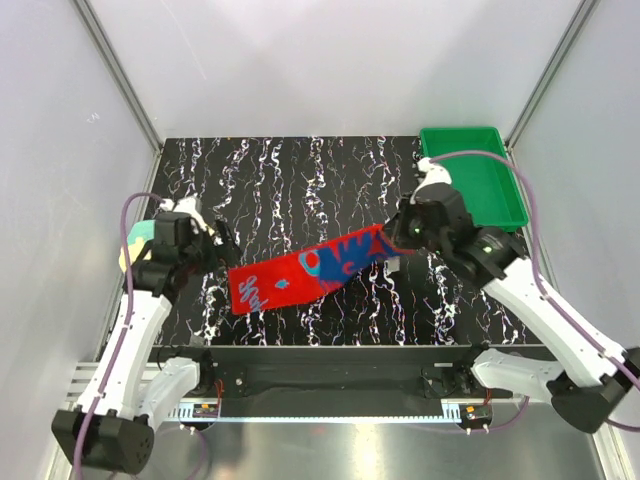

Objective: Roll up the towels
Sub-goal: Flatten the towel

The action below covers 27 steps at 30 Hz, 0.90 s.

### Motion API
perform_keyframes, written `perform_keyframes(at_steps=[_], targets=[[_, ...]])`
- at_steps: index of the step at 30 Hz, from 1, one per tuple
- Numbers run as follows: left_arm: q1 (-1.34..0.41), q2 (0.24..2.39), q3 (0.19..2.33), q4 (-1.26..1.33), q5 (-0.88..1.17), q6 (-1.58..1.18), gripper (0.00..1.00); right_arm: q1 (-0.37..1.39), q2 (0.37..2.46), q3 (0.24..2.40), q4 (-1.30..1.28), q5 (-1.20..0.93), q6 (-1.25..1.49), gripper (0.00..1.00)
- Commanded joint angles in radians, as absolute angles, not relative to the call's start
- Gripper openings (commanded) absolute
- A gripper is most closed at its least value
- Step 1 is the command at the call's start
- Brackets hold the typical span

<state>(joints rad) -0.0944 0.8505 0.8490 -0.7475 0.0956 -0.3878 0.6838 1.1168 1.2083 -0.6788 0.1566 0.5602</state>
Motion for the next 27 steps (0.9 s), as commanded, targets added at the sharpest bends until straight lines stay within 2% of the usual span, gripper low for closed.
perform_keyframes(at_steps=[1, 3, 4, 6, 12, 18, 21, 27], targets=[[-0.205, 0.906, 0.853, -0.741, 0.053, -0.416, 0.99, 0.689, 1.057, 1.302, -0.845, 0.339, 0.496, 0.00], [-0.308, 0.934, 0.861, -0.764, -0.099, -0.469, 0.99, 0.689, 1.016, 1.292, -0.890, 0.382, 0.506, 0.00], [-0.406, 0.955, 0.859, -0.770, -0.142, -0.503, 0.99, 0.689, 0.999, 1.275, -0.906, 0.397, 0.511, 0.00], [-0.480, 0.972, 0.826, -0.764, -0.217, -0.612, 0.99, 0.689, 0.942, 1.197, -0.907, 0.397, 0.544, 0.00], [-0.482, 1.071, 0.690, -0.540, -0.216, -0.709, 0.96, 0.689, 0.855, 1.016, -0.877, 0.310, 0.641, 0.00], [-0.482, 1.255, 0.716, -0.388, -0.229, -0.654, 0.84, 0.690, 0.853, 0.966, -0.862, 0.258, 0.650, 0.00], [-0.482, 1.310, 0.742, -0.350, -0.248, -0.635, 0.67, 0.689, 0.856, 0.954, -0.839, 0.250, 0.649, 0.00], [-0.480, 1.460, 0.790, -0.327, -0.294, -0.612, 0.58, 0.689, 0.877, 0.939, -0.825, 0.235, 0.641, 0.00]])
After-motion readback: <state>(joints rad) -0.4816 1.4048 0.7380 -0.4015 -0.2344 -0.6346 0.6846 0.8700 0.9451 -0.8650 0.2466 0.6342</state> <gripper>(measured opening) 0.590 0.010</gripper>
